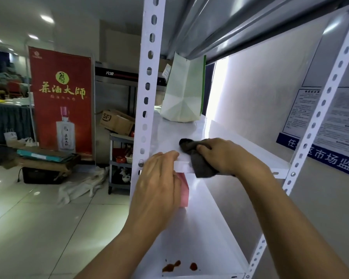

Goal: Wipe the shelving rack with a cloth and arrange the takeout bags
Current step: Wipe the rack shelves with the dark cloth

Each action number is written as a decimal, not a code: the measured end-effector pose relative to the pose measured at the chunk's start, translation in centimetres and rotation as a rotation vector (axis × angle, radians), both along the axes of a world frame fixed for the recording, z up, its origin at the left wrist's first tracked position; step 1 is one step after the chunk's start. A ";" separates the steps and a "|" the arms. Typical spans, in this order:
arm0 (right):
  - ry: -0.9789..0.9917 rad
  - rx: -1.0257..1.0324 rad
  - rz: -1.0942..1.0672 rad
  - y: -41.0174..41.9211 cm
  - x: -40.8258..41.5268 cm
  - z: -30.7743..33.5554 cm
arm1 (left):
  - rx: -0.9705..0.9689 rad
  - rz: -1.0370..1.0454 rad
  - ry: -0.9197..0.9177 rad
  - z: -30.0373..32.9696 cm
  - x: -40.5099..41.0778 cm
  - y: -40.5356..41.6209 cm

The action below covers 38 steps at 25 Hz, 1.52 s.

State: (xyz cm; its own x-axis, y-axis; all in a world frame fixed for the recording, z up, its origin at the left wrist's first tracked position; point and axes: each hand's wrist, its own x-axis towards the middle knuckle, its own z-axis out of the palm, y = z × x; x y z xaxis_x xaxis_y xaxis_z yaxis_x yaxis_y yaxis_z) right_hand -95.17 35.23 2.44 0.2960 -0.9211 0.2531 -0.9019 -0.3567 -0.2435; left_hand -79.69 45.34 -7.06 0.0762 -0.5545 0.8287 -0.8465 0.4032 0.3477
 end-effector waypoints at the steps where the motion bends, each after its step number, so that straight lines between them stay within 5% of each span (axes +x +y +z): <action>1: 0.024 0.017 -0.074 -0.3 0.7 0.5 | 0.009 -0.006 0.013 -0.1 0.0 0.0; 7: 0.010 -0.615 -0.203 2.3 1.9 -4.7 | 0.005 -0.030 0.046 0.0 -0.1 0.0; 12: -0.120 -0.866 -0.073 2.2 0.8 -6.7 | -0.043 0.000 0.111 -0.6 -0.6 -0.9; 19: -0.077 -0.633 -0.353 0.4 -9.9 -5.2 | -0.112 0.012 0.068 -1.1 -0.7 -1.4; 25: 0.038 0.138 -0.450 -5.2 -8.1 1.5 | -0.078 -0.006 0.071 -1.1 -0.7 -1.0; 33: 0.064 0.068 0.069 -4.6 0.4 0.4 | -0.027 -0.013 0.106 -0.8 -0.8 -0.7; 38: 0.017 0.136 -0.293 -6.9 -2.8 1.7 | -0.034 -0.026 0.059 -0.5 -0.9 -0.2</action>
State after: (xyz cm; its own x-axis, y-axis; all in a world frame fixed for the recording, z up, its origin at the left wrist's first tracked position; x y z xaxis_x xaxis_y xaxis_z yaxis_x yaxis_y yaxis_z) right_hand -98.01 28.31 4.10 0.0158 -0.9928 0.1189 -0.9657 -0.0459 -0.2556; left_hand -80.55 45.10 -7.59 0.1112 -0.5285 0.8416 -0.8142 0.4371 0.3821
